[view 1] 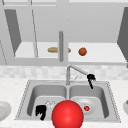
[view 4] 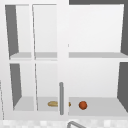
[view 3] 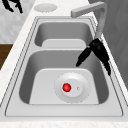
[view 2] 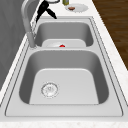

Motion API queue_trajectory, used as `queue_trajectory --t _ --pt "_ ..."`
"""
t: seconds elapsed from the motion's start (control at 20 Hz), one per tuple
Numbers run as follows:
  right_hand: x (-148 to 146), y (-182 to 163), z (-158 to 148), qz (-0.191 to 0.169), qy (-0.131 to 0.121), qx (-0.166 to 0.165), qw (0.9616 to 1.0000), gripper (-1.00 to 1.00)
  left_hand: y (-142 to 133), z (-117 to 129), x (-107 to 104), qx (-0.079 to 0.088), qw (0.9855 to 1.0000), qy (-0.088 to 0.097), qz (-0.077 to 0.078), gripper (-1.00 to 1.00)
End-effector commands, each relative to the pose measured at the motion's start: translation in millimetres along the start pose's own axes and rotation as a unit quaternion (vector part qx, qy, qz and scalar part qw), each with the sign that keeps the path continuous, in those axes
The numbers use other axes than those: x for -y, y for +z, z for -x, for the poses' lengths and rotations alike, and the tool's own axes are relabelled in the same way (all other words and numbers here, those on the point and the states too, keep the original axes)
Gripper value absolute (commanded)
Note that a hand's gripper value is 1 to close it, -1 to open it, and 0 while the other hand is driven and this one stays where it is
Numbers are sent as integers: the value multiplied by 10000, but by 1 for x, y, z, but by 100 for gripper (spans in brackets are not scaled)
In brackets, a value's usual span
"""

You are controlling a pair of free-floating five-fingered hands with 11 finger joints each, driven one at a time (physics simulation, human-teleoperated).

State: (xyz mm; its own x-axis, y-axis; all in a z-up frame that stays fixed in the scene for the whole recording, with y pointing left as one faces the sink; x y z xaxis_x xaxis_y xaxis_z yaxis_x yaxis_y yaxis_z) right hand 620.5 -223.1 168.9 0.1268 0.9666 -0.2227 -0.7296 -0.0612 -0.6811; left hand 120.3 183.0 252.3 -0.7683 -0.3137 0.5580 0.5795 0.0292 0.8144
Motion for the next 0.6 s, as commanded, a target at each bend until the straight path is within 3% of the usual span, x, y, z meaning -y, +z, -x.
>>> queue_trajectory --t 0.0,0.3,0.55 --pt "-16 4 4 -41 -372 395 9985 -100 0 0 0 0 10000 0 0 0" --pt "-37 9 16 -201 -670 772 9946 -100 0 0 0 0 10000 0 0 0" --pt "-53 10 20 -261 -980 1116 9886 -100 0 0 0 0 10000 0 0 0"
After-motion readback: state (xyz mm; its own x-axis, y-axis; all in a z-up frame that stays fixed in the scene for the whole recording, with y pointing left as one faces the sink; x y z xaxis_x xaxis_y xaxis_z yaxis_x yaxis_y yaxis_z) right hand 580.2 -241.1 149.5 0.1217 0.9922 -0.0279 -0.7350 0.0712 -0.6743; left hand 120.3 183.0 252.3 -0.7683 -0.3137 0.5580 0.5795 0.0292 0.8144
